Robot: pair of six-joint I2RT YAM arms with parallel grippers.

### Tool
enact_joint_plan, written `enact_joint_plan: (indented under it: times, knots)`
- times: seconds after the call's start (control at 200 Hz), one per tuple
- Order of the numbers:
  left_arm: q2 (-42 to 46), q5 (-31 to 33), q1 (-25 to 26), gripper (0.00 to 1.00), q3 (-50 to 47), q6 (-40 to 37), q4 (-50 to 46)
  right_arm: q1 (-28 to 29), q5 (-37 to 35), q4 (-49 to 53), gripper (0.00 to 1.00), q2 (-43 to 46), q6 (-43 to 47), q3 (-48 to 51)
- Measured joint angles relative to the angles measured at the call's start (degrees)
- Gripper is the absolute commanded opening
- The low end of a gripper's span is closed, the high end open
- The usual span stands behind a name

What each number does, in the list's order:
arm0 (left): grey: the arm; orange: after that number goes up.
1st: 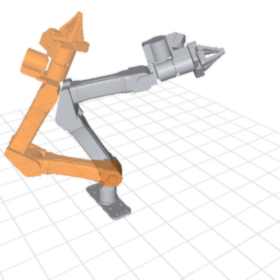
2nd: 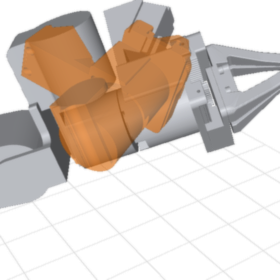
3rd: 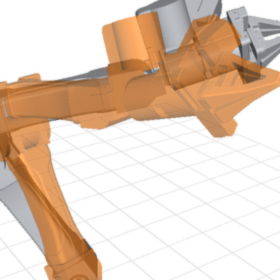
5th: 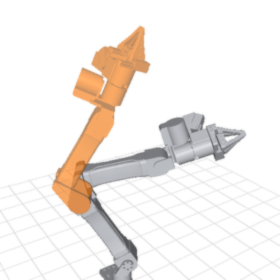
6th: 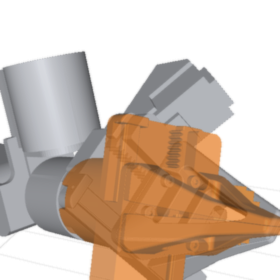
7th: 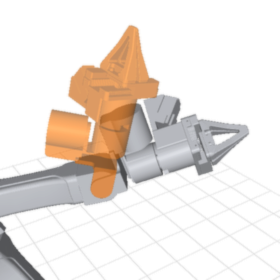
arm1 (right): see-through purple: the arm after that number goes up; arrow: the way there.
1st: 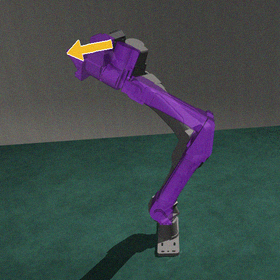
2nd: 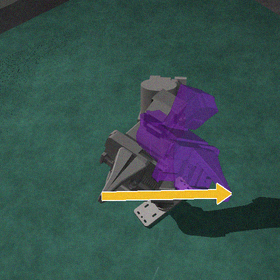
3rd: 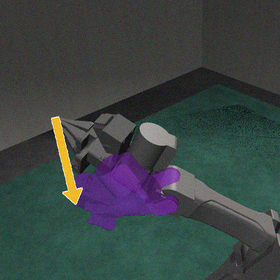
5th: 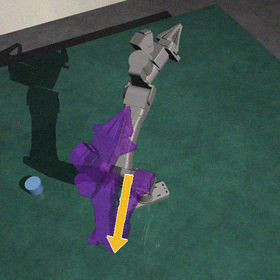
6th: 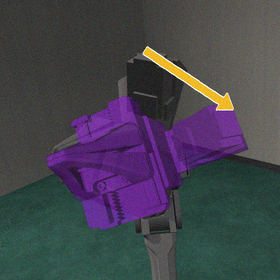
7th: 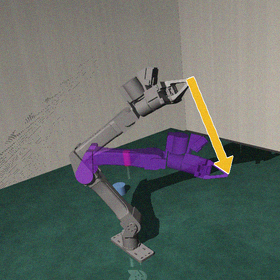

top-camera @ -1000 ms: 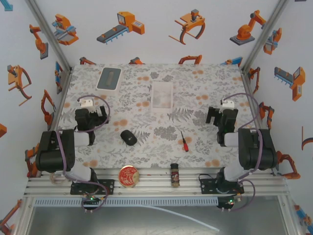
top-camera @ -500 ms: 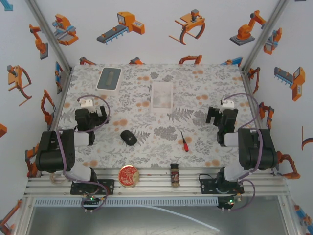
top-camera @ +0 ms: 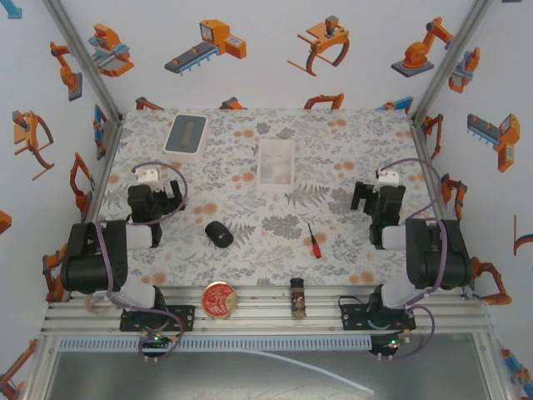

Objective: Put the screwdriver in the bin

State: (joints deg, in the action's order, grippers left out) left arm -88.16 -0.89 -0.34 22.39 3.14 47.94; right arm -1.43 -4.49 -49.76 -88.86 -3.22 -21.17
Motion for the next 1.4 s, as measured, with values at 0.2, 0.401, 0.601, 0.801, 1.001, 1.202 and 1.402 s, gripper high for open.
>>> enact_joint_plan:
  times: [0.2,0.401,0.601,0.801,1.001,1.202,1.402]
  knots:
    - [0.0,0.11,0.09,0.97,0.0,-0.02,-0.02,0.0,-0.22,0.0,0.99,0.0,-0.22,0.0]
    - [0.09,1.31,1.2,0.97,2.21,-0.66,-4.57,0.02,-3.5,0.02,0.99,0.07,-1.49,0.0]
    - [1.88,2.93,2.25,0.97,8.79,-1.4,-13.84,0.07,-6.43,0.28,0.99,1.7,-2.32,0.04]
    - [4.31,2.91,2.34,0.97,9.29,-1.97,-18.82,0.09,-6.99,5.97,0.99,6.27,-2.34,-0.31]
    - [6.75,2.97,2.69,0.97,15.02,-2.67,-31.82,1.03,-10.03,27.21,0.99,15.02,-7.61,-10.86]
    - [10.12,2.32,3.32,0.97,27.69,-4.0,-49.59,2.69,-9.81,51.3,0.99,21.22,-19.63,-23.71]
    - [10.21,-1.79,4.09,0.97,42.66,-5.92,-69.79,4.13,1.2,61.29,0.92,28.48,-24.37,-22.23]
